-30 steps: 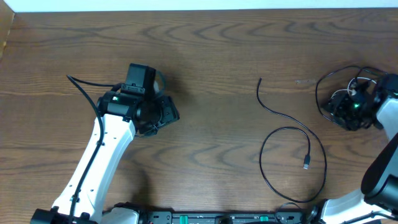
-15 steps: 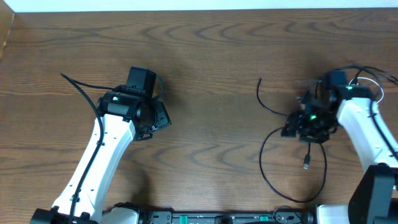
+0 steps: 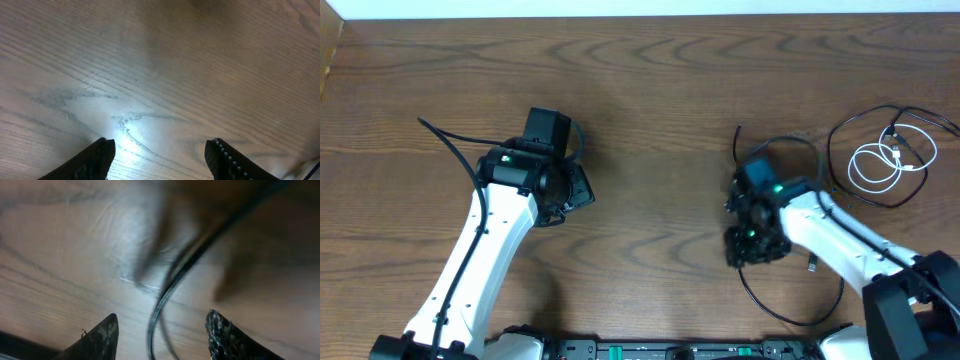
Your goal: Untangle cables
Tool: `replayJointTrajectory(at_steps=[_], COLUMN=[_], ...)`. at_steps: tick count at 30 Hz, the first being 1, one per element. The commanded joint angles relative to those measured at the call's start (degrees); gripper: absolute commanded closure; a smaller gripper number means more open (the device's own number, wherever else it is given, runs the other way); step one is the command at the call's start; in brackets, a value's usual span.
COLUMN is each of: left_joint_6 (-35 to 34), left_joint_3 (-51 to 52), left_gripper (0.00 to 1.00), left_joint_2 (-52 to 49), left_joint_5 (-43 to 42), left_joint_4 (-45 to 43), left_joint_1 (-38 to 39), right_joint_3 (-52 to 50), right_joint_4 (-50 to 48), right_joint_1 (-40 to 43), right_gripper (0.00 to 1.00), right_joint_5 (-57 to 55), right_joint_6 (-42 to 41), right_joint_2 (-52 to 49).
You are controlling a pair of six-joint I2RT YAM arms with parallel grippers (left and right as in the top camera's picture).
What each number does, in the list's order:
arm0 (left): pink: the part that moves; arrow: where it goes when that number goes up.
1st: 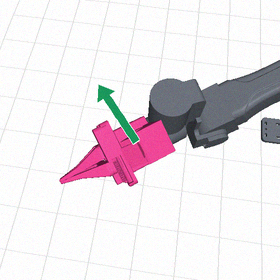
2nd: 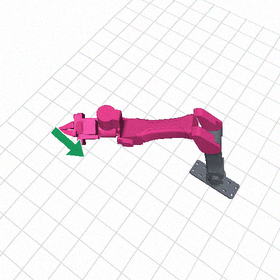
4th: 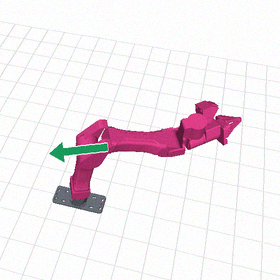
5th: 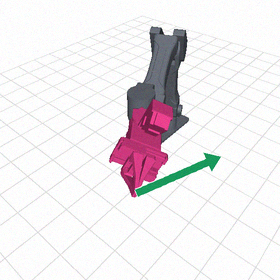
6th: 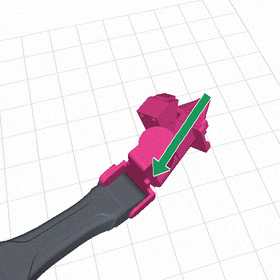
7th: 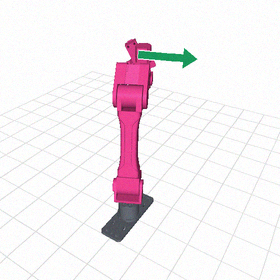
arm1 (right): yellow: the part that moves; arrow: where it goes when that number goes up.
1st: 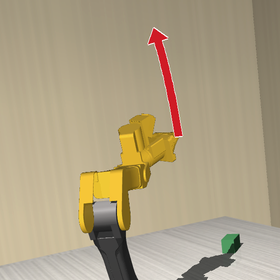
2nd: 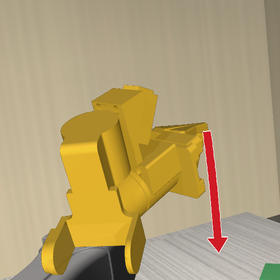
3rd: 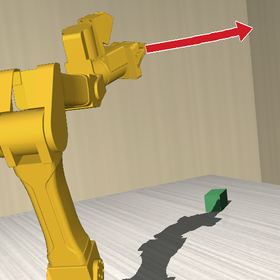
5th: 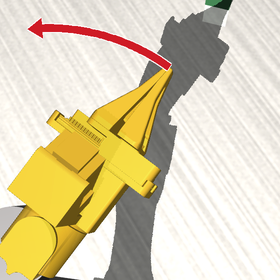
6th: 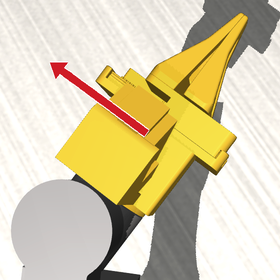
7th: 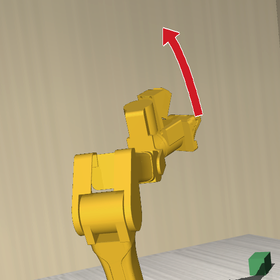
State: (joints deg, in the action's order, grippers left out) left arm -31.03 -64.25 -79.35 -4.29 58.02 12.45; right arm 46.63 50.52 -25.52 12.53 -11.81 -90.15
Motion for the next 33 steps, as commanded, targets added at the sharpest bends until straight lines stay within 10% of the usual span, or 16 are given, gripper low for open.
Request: replayJointTrajectory(at_steps=[1, 14, 18, 33], left_joint_6=[1.0, 1.0, 1.0, 1.0], left_joint_3=[0.6, 0.6, 0.6, 0.6], left_gripper=[0.37, 0.37, 0.37, 0.37], left_joint_2=[0.3, 0.3, 0.3, 0.3], left_joint_5=[0.9, 0.9, 0.9, 0.9], left_joint_4=[0.2, 0.2, 0.2, 0.2], left_joint_1=[-0.1, -0.1, -0.1, -0.1], right_joint_3=[-1.3, -5.1, -4.9, 32.4], right_joint_4=[-0.5, -2.6, -4.0, -7.3], right_joint_1=[-3.3, -10.7, -11.2, -2.7], right_gripper=[0.49, 0.69, 0.99, 0.99], right_joint_5=[-0.4, -4.9, -4.9, -4.9], right_joint_6=[-4.5, -19.1, -19.9, -7.6], right_joint_2=[0.1, 0.1, 0.2, 0.7])
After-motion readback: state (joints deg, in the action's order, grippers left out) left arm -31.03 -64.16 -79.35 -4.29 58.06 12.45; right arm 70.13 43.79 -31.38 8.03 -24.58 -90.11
